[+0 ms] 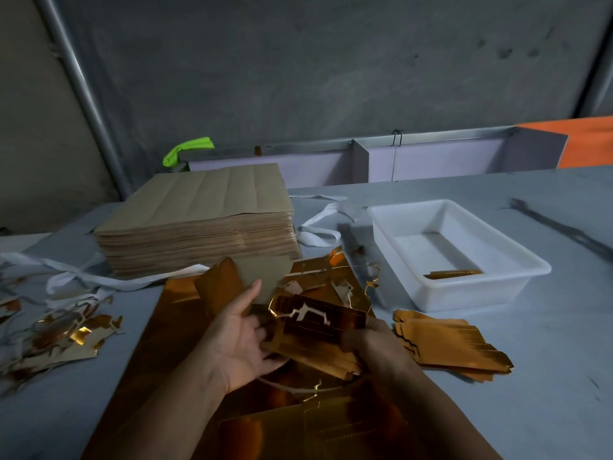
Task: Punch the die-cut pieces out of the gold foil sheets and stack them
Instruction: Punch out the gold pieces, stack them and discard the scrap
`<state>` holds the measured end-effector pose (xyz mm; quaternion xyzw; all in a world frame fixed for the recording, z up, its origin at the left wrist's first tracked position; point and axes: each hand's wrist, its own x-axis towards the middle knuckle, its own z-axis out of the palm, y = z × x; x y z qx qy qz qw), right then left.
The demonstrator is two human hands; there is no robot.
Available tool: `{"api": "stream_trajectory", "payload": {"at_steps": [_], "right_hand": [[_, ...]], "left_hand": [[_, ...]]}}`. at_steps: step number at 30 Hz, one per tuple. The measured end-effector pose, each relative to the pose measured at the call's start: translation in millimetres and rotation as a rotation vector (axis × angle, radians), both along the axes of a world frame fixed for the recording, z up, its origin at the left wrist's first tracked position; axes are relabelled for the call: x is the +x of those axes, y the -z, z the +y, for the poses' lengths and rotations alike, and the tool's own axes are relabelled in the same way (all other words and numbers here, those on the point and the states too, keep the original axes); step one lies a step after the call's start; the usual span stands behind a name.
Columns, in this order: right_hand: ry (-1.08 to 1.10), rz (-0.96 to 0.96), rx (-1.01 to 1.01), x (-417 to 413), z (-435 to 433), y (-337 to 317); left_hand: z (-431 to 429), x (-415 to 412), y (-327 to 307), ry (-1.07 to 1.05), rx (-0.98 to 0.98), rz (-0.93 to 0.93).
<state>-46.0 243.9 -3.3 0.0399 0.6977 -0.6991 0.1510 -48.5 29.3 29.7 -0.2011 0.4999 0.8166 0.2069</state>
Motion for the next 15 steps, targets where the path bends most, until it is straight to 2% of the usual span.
{"api": "stream_trajectory", "payload": {"at_steps": [3,7,15], "right_hand": [[-0.071,0.118,0.146,3.7,0.4,-4.7],[-0.130,0.229,0.242,7.3,-3.3,-12.6],[-0.247,0.417,0.382,14.1,-6.7,-14.1]], "left_hand": [[0.6,-1.9,-11.1,0.063,-0.190,0.012],[7.8,-5.0,-17.7,0.085,-0.374,-0.010],[12.4,-16.6,-14.8,0.068,-0.357,-0.042]]}}
